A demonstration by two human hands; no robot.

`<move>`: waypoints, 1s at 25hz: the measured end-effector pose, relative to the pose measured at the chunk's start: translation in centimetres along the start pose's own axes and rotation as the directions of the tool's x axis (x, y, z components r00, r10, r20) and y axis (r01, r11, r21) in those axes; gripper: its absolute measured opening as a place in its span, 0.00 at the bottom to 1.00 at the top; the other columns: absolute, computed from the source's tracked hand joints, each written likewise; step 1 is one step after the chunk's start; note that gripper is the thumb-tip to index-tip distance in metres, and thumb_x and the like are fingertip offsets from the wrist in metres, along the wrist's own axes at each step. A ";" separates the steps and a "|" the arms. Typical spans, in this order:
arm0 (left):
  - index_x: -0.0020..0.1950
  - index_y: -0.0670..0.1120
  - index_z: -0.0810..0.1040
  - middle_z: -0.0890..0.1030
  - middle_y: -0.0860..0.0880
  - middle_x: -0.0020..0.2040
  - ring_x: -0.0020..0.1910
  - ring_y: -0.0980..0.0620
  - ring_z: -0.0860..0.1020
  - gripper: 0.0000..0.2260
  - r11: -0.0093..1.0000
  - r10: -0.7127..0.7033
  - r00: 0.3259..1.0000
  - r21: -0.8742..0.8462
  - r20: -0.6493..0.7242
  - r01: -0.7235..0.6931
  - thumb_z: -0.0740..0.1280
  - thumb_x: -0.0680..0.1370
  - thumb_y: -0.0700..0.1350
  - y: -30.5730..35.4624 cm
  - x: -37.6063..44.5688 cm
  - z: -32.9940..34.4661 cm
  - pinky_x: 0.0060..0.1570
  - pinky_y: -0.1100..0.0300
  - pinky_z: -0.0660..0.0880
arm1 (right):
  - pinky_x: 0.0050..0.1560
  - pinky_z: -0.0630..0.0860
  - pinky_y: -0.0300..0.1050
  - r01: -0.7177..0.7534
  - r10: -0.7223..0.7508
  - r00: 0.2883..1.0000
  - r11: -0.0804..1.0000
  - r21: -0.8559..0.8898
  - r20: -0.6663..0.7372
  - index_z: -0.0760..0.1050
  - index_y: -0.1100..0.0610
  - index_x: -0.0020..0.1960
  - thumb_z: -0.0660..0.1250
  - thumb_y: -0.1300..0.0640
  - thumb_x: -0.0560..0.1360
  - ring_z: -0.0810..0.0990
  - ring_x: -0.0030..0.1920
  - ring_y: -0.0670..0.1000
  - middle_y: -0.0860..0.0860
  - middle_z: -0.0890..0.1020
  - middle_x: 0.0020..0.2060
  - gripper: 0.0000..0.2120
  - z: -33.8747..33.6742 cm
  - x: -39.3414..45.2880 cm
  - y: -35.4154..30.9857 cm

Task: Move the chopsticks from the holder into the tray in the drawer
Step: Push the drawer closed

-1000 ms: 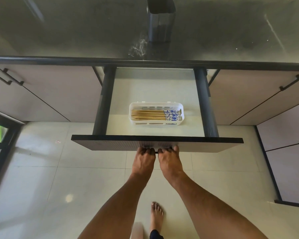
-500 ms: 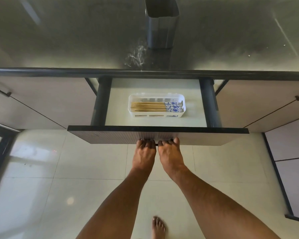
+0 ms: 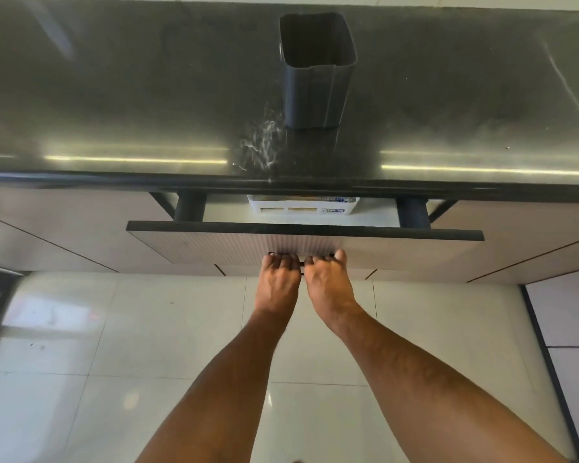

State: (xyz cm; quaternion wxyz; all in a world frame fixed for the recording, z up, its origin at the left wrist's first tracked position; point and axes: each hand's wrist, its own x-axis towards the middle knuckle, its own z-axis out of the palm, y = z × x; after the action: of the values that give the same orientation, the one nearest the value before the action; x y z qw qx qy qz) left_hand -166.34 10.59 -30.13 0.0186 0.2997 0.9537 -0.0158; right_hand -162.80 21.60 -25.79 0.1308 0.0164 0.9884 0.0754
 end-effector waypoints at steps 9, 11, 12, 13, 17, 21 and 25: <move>0.61 0.41 0.82 0.85 0.45 0.52 0.53 0.44 0.82 0.29 1.000 -0.002 0.998 0.002 -0.068 0.002 0.85 0.62 0.45 -1.9 6.6 0.3 0.63 0.51 0.75 | 0.74 0.61 0.58 0.013 -0.006 0.999 0.990 -0.140 0.053 0.64 0.58 0.73 0.75 0.53 0.74 0.71 0.69 0.60 0.58 0.75 0.64 0.32 -1.0 6.4 2.3; 0.59 0.40 0.83 0.85 0.44 0.50 0.51 0.44 0.83 0.27 1.000 0.003 0.996 -0.025 -0.090 -0.006 0.85 0.62 0.43 -2.1 7.3 0.5 0.61 0.51 0.77 | 0.76 0.59 0.59 0.023 -0.012 0.997 0.987 -0.156 0.073 0.62 0.58 0.75 0.75 0.52 0.74 0.69 0.72 0.62 0.59 0.73 0.67 0.35 -1.0 7.1 2.6; 0.58 0.40 0.83 0.85 0.44 0.50 0.50 0.44 0.83 0.27 0.999 0.005 0.996 -0.033 -0.093 -0.008 0.85 0.62 0.43 -2.2 7.7 0.5 0.60 0.51 0.77 | 0.76 0.59 0.59 0.021 -0.009 0.997 0.988 -0.155 0.078 0.61 0.58 0.75 0.75 0.52 0.74 0.68 0.72 0.62 0.59 0.73 0.68 0.36 -1.1 7.5 2.7; 0.58 0.40 0.83 0.86 0.44 0.50 0.50 0.44 0.83 0.27 0.999 0.007 0.996 -0.034 -0.089 -0.010 0.85 0.62 0.43 -2.3 8.0 0.6 0.60 0.51 0.77 | 0.76 0.58 0.58 0.017 -0.006 0.997 0.989 -0.146 0.076 0.61 0.57 0.75 0.75 0.51 0.74 0.68 0.73 0.62 0.58 0.73 0.69 0.36 -1.3 7.9 2.8; 0.58 0.40 0.83 0.85 0.44 0.50 0.50 0.45 0.83 0.25 1.000 0.009 0.998 -0.009 -0.055 -0.010 0.84 0.63 0.42 -2.7 9.6 0.4 0.60 0.52 0.76 | 0.76 0.58 0.57 -0.034 0.037 0.999 0.997 -0.073 0.038 0.65 0.56 0.74 0.75 0.55 0.74 0.70 0.72 0.61 0.57 0.75 0.70 0.32 -1.6 9.3 3.0; 0.57 0.41 0.83 0.85 0.44 0.49 0.50 0.45 0.83 0.19 1.000 0.019 0.997 0.016 -0.078 -0.018 0.80 0.67 0.39 -2.8 10.7 0.5 0.62 0.51 0.73 | 0.77 0.56 0.60 -0.047 0.046 0.999 0.995 -0.084 -0.016 0.67 0.56 0.73 0.74 0.54 0.76 0.67 0.74 0.63 0.58 0.75 0.71 0.29 -1.3 9.9 3.1; 0.59 0.39 0.83 0.85 0.42 0.51 0.54 0.43 0.82 0.22 0.999 0.036 0.996 0.030 -0.079 -0.034 0.80 0.66 0.38 -2.8 10.5 0.4 0.66 0.48 0.72 | 0.78 0.56 0.60 -0.039 0.037 0.999 0.995 -0.096 -0.020 0.66 0.57 0.74 0.73 0.55 0.76 0.66 0.75 0.63 0.59 0.73 0.72 0.30 -1.3 9.9 2.9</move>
State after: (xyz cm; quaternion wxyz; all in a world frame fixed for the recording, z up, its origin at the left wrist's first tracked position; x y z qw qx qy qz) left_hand -176.55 14.25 -30.95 -0.0235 0.3171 0.9480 -0.0170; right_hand -172.69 24.83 -26.67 0.1210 0.0282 0.9843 0.1255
